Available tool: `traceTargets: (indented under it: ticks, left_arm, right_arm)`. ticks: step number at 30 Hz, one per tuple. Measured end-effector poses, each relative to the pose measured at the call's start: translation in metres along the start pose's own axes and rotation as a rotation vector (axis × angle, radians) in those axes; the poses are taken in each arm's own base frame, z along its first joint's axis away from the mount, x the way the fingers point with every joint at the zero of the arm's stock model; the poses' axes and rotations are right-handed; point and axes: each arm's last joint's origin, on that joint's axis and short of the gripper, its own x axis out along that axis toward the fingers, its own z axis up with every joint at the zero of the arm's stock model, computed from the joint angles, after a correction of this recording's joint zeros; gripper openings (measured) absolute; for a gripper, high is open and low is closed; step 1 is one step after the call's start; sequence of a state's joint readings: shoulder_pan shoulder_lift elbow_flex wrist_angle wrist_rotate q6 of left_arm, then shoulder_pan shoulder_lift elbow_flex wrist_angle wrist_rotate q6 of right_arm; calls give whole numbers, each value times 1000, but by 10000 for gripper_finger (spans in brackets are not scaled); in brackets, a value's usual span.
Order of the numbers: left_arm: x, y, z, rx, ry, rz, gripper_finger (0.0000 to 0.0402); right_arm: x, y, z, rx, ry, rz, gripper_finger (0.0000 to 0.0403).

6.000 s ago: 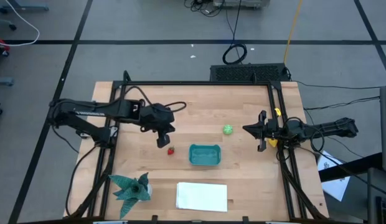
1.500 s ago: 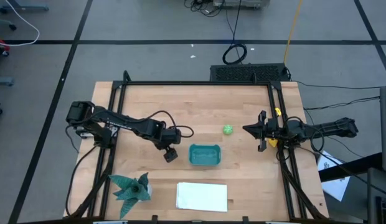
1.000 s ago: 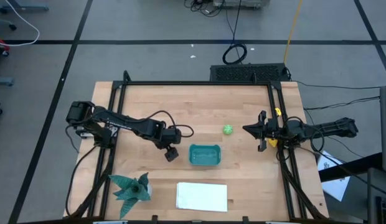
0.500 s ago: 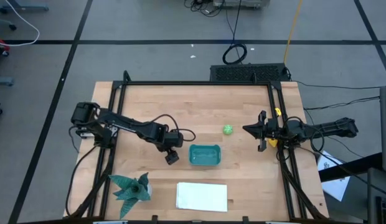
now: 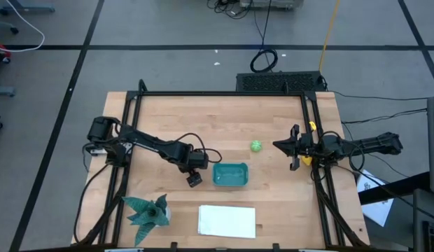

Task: Pick and placing Produce into tupperware
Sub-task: Put the red strawberry into the blue bin

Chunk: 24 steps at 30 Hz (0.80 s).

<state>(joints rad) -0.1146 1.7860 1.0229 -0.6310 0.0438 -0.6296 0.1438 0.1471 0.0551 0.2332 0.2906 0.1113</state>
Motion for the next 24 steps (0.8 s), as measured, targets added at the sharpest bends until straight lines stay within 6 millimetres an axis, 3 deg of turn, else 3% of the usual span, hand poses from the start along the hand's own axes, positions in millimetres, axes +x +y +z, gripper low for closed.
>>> traceTargets:
  ticks: [24]
  left_arm:
    - [3, 1, 0, 28, -9, 17, 313]
  right_arm:
    - [0, 0, 0, 0, 0, 0, 0]
